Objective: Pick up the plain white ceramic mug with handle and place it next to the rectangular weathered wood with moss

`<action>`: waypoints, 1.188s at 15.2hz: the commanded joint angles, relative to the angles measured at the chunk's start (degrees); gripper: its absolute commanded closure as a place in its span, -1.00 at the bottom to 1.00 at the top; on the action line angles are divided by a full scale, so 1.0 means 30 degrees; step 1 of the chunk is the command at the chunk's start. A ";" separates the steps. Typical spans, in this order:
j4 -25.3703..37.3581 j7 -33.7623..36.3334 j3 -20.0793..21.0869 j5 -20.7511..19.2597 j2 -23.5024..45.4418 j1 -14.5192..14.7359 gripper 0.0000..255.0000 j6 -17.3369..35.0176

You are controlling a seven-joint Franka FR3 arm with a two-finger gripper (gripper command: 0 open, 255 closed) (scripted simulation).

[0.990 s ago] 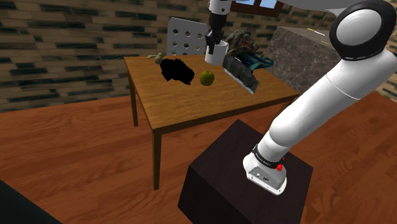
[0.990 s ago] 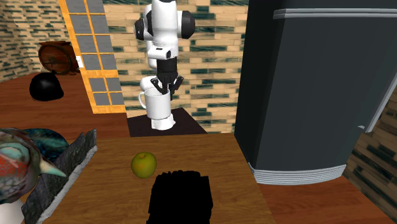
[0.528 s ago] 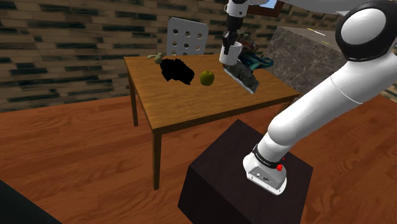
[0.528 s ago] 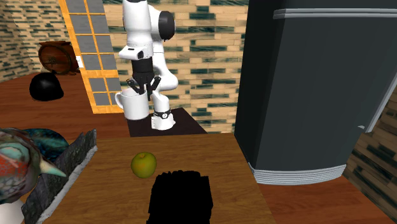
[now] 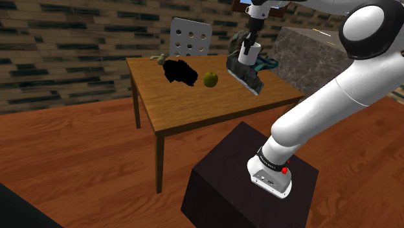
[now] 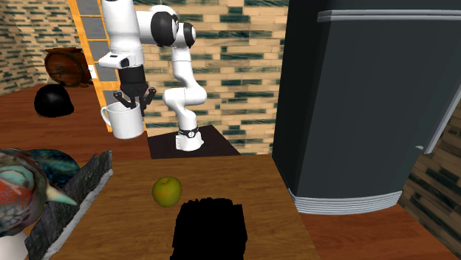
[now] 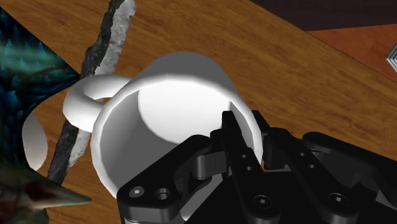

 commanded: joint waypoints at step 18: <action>0.5375 -0.9944 -0.5912 0.1206 0.5321 -0.3643 1.00 0.0285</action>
